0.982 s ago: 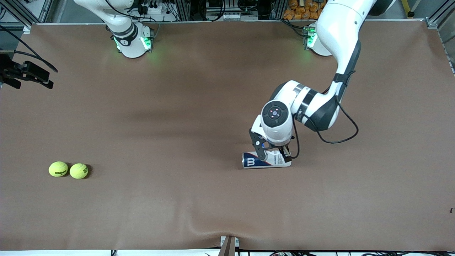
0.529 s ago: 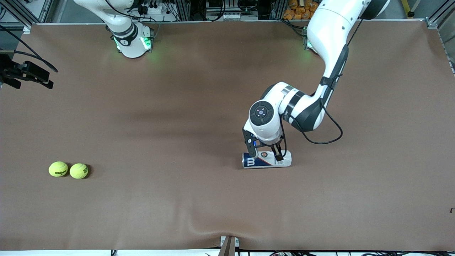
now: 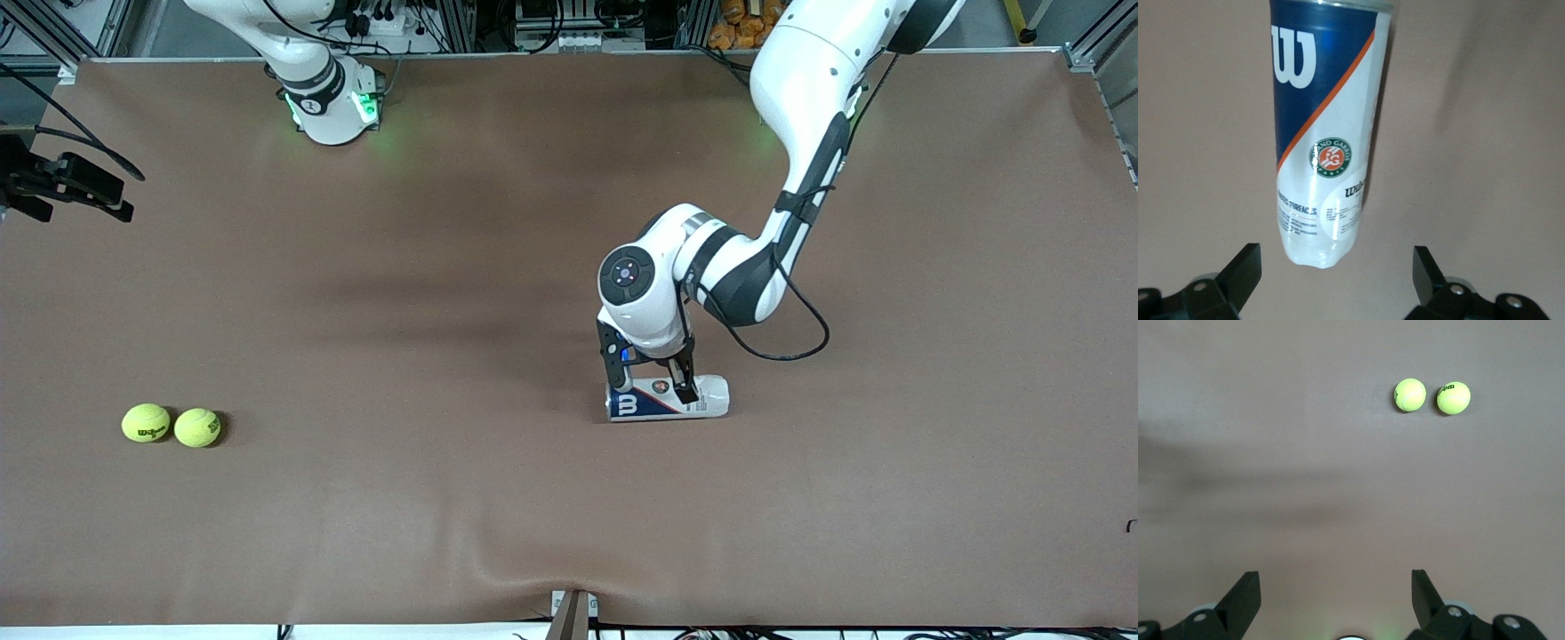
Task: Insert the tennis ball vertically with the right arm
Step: 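Close the left gripper around the can's closed end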
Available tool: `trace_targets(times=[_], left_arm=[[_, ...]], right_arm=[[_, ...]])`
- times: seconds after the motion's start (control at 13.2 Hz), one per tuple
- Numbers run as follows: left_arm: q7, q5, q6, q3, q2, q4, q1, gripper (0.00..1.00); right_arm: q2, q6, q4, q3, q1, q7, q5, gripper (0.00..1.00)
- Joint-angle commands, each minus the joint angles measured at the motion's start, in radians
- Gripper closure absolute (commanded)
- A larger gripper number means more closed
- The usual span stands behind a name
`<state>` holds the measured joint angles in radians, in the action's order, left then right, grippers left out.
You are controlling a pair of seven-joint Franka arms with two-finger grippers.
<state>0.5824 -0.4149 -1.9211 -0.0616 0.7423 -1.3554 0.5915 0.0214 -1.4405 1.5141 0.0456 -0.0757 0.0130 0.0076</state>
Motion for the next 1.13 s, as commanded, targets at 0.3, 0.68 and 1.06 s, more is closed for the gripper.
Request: trace_targets(times=[0.3, 0.68, 1.06], left_arm=[[0.001, -0.173, -0.03, 0.012, 0.083, 0.042, 0.022, 0.0], [0.011, -0.191, -0.039, 0.012, 0.101, 0.041, 0.017, 0.0], [0.034, -0.197, -0.107, 0.011, 0.132, 0.036, -0.024, 0.0]], right_arm=[[0.029, -0.001, 0.026, 0.0, -0.003, -0.008, 0.011, 0.0], [0.029, 0.0, 0.026, 0.0, -0.003, -0.008, 0.011, 0.0], [0.029, -0.003, 0.026, 0.0, -0.001, -0.008, 0.011, 0.0]])
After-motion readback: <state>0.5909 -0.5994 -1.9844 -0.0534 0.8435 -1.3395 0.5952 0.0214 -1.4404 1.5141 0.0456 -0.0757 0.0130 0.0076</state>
